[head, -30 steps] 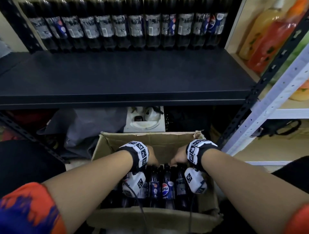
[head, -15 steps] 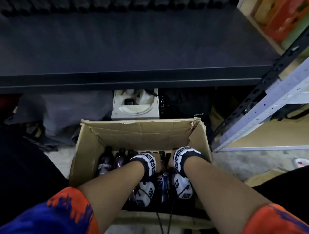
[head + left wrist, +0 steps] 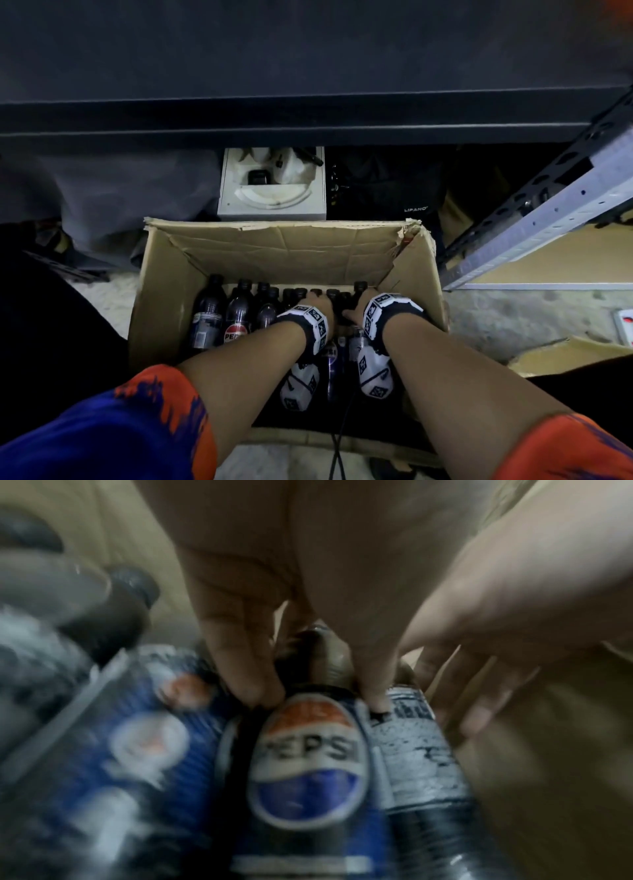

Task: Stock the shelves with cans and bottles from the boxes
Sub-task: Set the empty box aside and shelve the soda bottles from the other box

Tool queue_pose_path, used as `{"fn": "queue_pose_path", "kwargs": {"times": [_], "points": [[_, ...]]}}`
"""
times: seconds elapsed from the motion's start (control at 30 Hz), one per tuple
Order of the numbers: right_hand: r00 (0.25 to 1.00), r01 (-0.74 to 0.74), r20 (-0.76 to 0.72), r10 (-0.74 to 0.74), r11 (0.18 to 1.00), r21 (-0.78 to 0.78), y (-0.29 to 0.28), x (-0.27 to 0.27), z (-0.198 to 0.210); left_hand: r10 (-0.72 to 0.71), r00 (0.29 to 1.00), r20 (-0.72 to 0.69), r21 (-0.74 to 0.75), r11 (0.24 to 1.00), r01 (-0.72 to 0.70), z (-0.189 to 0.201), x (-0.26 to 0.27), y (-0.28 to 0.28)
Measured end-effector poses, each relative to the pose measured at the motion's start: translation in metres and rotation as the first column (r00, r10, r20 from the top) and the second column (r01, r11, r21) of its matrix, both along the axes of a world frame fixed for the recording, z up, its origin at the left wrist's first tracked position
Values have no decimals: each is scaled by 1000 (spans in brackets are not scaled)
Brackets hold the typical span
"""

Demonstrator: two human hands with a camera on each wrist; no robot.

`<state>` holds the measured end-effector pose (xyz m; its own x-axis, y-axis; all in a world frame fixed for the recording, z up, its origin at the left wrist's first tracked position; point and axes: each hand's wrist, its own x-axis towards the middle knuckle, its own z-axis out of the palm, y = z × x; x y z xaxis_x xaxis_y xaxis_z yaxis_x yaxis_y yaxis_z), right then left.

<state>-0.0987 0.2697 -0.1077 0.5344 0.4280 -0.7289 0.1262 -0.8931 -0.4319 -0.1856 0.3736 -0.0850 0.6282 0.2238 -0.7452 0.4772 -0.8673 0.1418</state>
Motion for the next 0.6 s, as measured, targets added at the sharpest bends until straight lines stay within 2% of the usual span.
{"fn": "queue_pose_path", "kwargs": {"times": [0.07,0.1,0.2,0.23,0.3,0.33,0.37,0.43,0.6], "points": [[1000,-23,-20,22,998,-54,-2,4,0,119,993,-7,-53,992,-119,5,3,0],[999,-21,-35,20,999,-33,-3,4,5,183,983,-4,-97,978,-182,3,4,2],[994,-93,-67,88,992,-81,-2,9,8,320,947,2,-201,928,-313,3,2,9],[995,-77,-73,72,994,-79,1,9,12,352,936,6,-215,915,-342,1,-1,11],[992,-124,-40,119,980,-158,2,10,16,385,922,29,-266,892,-365,0,-7,11],[993,-101,-72,89,976,-195,2,9,27,407,913,33,-304,874,-379,-2,-9,11],[994,-44,-104,23,977,-209,3,13,17,441,897,27,-358,842,-403,-4,-11,11],[988,-79,-147,46,971,-228,8,10,26,490,871,-7,-426,787,-446,-1,-14,14],[989,-120,-103,103,977,-175,18,9,19,543,838,-55,-475,724,-500,9,-19,24]]}}
